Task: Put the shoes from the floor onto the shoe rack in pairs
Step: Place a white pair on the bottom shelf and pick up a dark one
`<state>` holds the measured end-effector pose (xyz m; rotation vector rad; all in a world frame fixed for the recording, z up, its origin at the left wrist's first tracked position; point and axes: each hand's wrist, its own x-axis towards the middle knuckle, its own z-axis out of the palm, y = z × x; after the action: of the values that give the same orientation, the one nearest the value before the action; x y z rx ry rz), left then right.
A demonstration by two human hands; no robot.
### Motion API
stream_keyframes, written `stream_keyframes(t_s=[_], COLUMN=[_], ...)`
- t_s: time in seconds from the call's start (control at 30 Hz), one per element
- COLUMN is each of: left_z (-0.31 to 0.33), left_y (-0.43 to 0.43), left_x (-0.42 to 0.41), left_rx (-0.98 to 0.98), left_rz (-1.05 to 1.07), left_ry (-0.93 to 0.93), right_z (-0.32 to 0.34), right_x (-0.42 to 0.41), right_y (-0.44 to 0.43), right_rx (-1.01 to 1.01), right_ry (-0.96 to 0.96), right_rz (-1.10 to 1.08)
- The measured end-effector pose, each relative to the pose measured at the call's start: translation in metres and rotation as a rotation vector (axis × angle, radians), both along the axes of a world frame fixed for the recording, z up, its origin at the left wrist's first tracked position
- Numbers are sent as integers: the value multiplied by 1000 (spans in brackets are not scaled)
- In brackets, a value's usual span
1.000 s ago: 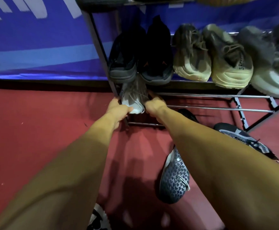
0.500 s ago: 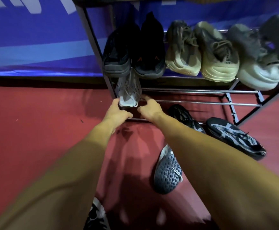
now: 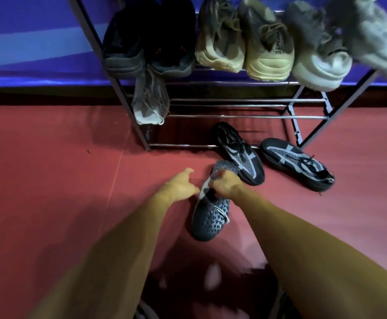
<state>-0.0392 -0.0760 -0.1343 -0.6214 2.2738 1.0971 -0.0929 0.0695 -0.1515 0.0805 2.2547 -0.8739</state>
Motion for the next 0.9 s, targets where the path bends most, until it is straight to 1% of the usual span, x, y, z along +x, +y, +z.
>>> stream_keyframes(t_s=[0.13, 0.3, 0.4, 0.5, 0.57, 0.67, 0.77, 0.83, 0.9], left_z=[-14, -31, -31, -25, -22, -7, 14, 29, 45], left_y=[14, 21, 30, 37, 34, 28, 25, 24, 23], left_x=[-5, -16, -22, -24, -25, -21, -12, -6, 1], left_rx=[-64, -137, -81, -57, -57, -75, -97, -90, -64], left_rz=[-119, -213, -243, -265, -235, -172, -136, -80, -22], left_ry=[-110, -198, -187, -159, -123, -86, -46, -6, 46], right_z=[-18, -33, -38, -36, -34, -20, -5, 12, 32], right_x=[1, -12, -14, -15, -15, -13, -5, 0, 2], right_y=[31, 46, 34, 27, 29, 32, 30, 28, 28], right_rx=[32, -12, -28, -9, -35, -151, -226, -270, -295], right_ry=[-68, -196, -196, -188, -188, -195, -180, -139, -62], right_rz=[-70, -160, -235, -264, -296, -293, -374, -382, -323])
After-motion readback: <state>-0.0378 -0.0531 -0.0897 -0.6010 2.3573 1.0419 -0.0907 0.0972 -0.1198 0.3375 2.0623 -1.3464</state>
